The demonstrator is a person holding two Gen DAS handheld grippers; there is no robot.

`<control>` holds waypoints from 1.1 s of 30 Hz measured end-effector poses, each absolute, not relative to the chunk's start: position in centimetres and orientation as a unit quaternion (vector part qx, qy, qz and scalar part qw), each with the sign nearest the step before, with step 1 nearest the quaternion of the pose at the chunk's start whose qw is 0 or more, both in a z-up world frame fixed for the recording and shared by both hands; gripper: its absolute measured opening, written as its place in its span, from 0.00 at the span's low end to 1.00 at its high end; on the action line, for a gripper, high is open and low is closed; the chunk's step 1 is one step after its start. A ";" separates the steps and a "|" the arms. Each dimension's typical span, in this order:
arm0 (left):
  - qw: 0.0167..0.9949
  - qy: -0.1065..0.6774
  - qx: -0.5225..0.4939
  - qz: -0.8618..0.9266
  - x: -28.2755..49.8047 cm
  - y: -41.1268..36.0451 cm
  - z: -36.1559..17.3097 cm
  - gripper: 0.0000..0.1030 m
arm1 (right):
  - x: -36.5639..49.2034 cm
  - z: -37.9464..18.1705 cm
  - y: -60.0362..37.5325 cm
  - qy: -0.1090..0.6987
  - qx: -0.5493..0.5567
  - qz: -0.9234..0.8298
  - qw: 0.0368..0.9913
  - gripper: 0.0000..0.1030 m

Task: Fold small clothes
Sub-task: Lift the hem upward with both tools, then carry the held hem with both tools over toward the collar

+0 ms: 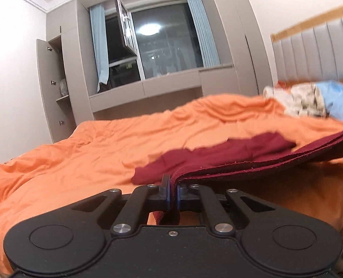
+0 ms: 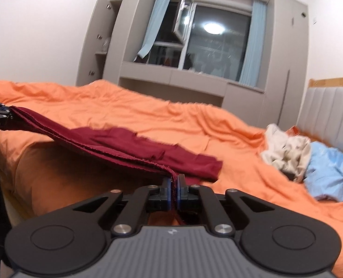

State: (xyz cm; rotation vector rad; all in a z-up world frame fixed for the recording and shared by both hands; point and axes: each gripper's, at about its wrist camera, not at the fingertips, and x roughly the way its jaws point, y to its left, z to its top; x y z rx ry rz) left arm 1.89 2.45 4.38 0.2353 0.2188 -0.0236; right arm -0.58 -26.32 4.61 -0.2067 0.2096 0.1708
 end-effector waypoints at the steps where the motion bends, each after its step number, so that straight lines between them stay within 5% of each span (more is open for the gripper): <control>1: 0.988 0.102 0.116 -0.015 1.6 2.3 4.8 0.04 | -1.1 5.2 -26.5 0.096 -0.101 0.080 0.987 0.05; 15: 0.988 0.046 0.119 -0.082 -3.5 2.0 12.4 0.05 | -5.3 10.6 -27.8 0.021 -0.090 0.057 0.994 0.05; 33: 0.986 0.076 0.139 -0.057 13.0 1.0 14.1 0.05 | 13.7 11.9 -28.5 0.024 -0.070 0.084 0.994 0.05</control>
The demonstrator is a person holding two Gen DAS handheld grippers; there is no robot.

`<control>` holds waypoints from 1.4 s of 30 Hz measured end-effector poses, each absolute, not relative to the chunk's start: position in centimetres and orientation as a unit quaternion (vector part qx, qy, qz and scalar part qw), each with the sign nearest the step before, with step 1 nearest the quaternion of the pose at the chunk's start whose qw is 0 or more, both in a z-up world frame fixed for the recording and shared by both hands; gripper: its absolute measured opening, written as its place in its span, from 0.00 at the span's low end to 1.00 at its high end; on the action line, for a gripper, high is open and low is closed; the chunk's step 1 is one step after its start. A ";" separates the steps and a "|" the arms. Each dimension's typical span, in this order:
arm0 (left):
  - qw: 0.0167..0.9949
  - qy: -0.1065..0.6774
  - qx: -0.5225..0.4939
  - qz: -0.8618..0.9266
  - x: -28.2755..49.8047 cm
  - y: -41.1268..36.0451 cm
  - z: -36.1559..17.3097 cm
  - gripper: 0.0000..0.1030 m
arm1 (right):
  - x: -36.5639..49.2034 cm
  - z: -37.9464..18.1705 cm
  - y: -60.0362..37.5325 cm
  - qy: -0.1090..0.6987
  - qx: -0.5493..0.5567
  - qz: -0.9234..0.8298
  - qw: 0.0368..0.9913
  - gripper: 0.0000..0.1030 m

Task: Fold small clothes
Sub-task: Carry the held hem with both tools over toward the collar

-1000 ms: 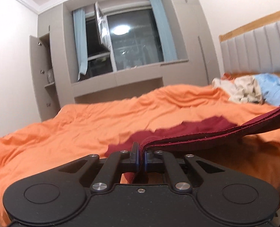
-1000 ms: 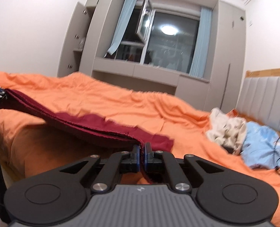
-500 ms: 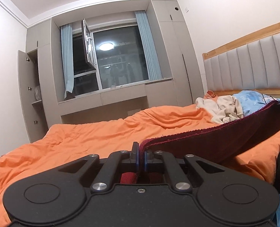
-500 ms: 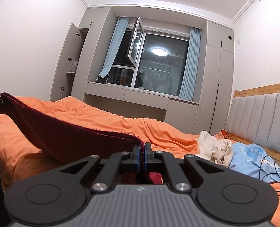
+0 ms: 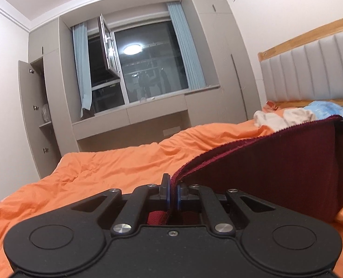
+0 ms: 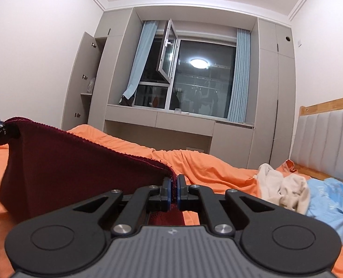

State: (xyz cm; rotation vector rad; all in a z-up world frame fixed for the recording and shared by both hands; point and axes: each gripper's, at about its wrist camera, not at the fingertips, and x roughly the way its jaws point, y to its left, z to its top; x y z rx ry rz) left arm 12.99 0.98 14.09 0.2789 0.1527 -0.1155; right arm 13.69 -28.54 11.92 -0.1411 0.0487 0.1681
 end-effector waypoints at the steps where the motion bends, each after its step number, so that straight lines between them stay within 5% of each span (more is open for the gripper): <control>1: 0.986 0.081 0.139 -0.054 14.4 0.9 14.0 0.05 | 15.4 11.8 -28.4 0.031 -0.072 0.084 0.993 0.05; 19: 0.960 0.264 0.082 -0.043 36.1 3.5 4.8 0.05 | 35.6 2.7 -25.4 0.213 -0.125 0.120 0.962 0.05; 35: 0.932 0.353 0.075 -0.037 42.1 4.5 0.3 0.12 | 39.3 -1.1 -23.9 0.258 -0.145 0.117 0.948 0.06; 42: 0.939 0.342 0.027 -0.032 42.8 5.3 0.8 0.08 | 40.4 -0.7 -23.3 0.237 -0.159 0.111 0.952 0.06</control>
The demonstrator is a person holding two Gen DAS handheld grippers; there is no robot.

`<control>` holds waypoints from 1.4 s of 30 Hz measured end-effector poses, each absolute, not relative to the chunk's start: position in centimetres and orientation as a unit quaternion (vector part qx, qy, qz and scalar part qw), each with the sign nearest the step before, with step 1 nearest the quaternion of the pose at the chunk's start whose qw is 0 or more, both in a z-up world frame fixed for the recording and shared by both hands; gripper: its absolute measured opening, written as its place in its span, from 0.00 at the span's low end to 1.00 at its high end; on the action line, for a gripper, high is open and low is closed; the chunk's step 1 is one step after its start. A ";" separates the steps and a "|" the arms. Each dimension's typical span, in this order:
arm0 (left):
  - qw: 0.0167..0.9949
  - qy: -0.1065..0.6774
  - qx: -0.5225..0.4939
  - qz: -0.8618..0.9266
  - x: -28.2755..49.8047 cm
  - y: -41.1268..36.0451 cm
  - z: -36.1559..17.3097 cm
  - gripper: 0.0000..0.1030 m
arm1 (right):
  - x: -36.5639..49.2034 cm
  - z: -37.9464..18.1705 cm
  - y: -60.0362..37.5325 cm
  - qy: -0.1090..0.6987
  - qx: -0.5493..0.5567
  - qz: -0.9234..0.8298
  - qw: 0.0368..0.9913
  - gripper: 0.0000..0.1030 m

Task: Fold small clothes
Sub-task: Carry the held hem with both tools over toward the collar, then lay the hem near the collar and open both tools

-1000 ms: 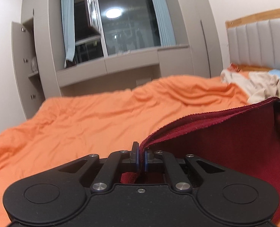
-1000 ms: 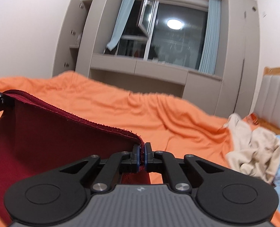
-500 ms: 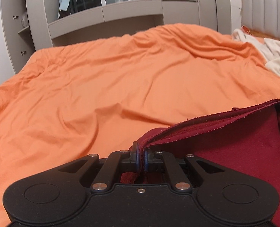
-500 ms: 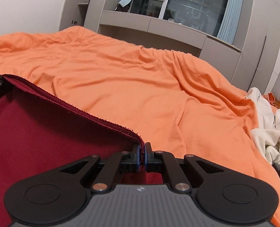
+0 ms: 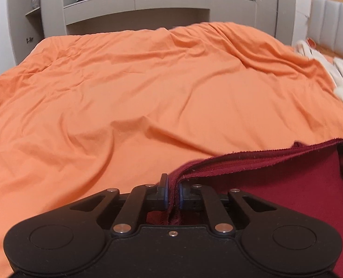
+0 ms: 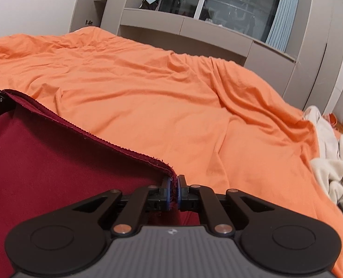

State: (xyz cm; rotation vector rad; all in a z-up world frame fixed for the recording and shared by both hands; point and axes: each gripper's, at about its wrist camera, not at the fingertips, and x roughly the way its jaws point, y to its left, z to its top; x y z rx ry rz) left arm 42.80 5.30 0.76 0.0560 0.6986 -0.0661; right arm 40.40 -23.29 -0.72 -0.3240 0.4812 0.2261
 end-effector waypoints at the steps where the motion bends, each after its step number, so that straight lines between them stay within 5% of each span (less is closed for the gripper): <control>1: 0.939 0.342 0.030 -0.030 43.0 5.2 0.7 0.08 | 40.6 -0.7 -23.2 0.235 -0.160 0.112 0.952 0.06; 11: 0.933 0.360 0.020 -0.013 44.0 5.6 -0.2 0.14 | 41.9 -1.2 -23.0 0.245 -0.157 0.117 0.950 0.10; 16: 0.932 0.363 0.003 -0.001 44.0 6.3 -0.1 0.33 | 41.8 -0.6 -23.8 0.236 -0.143 0.117 0.954 0.62; 22: 0.933 0.358 -0.035 0.020 43.7 8.2 0.6 0.74 | 41.2 0.3 -25.0 0.213 -0.155 0.094 0.960 0.94; 28: 0.939 0.340 -0.043 0.041 42.7 8.9 1.6 0.97 | 40.2 0.9 -26.9 0.245 -0.166 0.151 0.943 1.00; 36: 0.932 0.358 0.033 0.042 42.9 6.5 0.1 0.98 | 40.8 -2.5 -27.2 0.264 -0.230 0.108 0.930 1.00; 42: 0.914 0.399 0.025 0.068 43.9 7.5 -1.8 0.98 | 42.7 -1.9 -31.4 0.256 -0.135 0.012 0.957 1.00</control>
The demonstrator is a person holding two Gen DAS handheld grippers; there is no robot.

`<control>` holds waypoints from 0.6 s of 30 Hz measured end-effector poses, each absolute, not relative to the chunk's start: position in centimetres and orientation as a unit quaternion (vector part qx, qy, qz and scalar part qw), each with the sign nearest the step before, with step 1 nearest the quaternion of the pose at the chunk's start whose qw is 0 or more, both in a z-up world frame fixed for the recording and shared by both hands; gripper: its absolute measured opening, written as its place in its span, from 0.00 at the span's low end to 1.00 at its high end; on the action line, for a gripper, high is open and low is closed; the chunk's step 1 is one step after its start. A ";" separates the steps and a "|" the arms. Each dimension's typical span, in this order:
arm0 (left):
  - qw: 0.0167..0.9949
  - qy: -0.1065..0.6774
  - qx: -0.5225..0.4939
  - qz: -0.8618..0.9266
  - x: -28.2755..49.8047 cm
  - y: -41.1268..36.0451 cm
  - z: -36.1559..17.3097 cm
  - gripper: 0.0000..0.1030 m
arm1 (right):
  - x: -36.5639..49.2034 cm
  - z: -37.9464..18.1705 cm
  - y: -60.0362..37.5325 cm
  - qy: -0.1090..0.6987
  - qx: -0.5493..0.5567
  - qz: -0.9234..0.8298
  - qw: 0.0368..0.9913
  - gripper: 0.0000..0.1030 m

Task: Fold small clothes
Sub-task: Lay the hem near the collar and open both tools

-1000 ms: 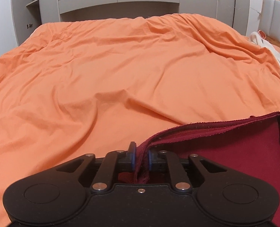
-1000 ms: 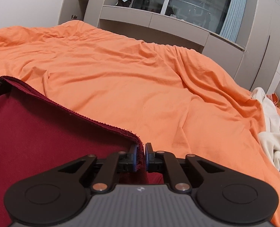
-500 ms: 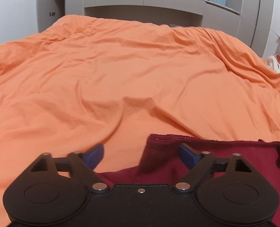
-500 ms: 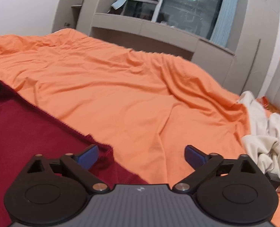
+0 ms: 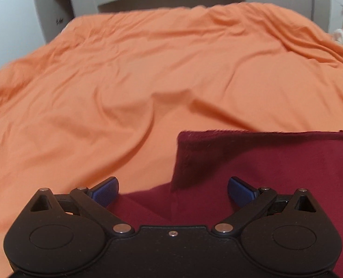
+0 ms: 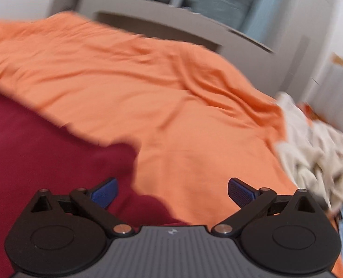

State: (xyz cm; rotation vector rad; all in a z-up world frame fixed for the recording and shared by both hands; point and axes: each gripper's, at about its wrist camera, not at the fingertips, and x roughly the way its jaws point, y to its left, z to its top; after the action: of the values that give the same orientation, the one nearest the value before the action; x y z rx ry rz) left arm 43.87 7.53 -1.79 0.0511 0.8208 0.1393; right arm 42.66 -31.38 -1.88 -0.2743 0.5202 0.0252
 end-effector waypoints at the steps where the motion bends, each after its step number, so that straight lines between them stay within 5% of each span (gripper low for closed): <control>1: 0.912 0.404 0.016 0.070 44.0 7.8 -2.0 0.98 | 42.8 -1.8 -32.2 0.259 -0.117 0.004 0.959 1.00; 18: 0.928 0.366 0.004 0.066 41.0 7.7 0.1 0.99 | 38.7 -0.1 -34.7 0.320 -0.083 0.016 0.944 1.00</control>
State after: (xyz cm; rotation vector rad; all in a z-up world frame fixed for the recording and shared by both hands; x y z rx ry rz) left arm 41.00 7.74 0.13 0.0089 0.7508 0.1360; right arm 38.66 -34.67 -0.08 -0.1686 0.6531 0.0325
